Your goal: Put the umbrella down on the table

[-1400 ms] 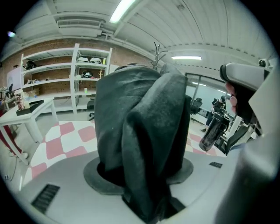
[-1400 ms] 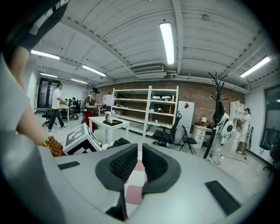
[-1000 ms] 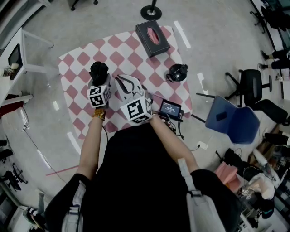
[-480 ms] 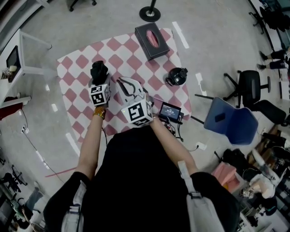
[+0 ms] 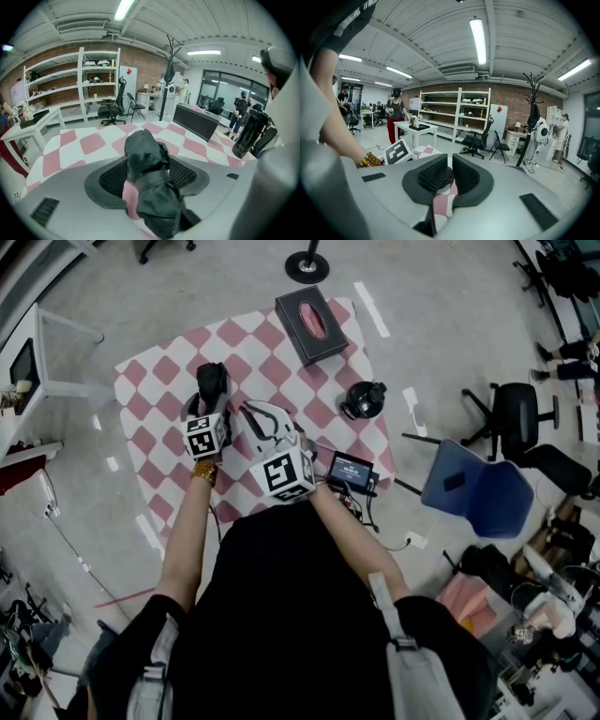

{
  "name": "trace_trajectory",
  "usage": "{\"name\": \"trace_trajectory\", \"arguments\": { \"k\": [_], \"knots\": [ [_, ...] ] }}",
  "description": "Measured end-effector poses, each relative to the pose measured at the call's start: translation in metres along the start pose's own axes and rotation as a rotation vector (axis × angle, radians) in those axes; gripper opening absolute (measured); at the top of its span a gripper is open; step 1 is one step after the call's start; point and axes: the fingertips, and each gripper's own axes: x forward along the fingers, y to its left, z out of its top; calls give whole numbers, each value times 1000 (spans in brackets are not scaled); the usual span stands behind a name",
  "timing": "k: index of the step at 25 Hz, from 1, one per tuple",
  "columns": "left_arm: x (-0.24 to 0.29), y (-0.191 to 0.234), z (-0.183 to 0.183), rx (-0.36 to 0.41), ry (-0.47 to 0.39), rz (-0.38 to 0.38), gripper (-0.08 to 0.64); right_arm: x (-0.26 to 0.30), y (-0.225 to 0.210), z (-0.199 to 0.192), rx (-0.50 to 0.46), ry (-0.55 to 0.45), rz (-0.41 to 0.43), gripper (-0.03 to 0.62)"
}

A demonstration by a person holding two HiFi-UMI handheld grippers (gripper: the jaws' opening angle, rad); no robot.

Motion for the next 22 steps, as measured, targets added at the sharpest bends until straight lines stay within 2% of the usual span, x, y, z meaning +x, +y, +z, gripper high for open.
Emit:
{"name": "trace_trajectory", "arguments": {
  "k": [10,22],
  "knots": [
    [-5,-11,13,23,-24,-4,267,-3,-3,2,10,-12,1,18],
    [-64,-17,33,-2,-163,10,265,-6,14,10,8,-50,19,18]
  ]
}}
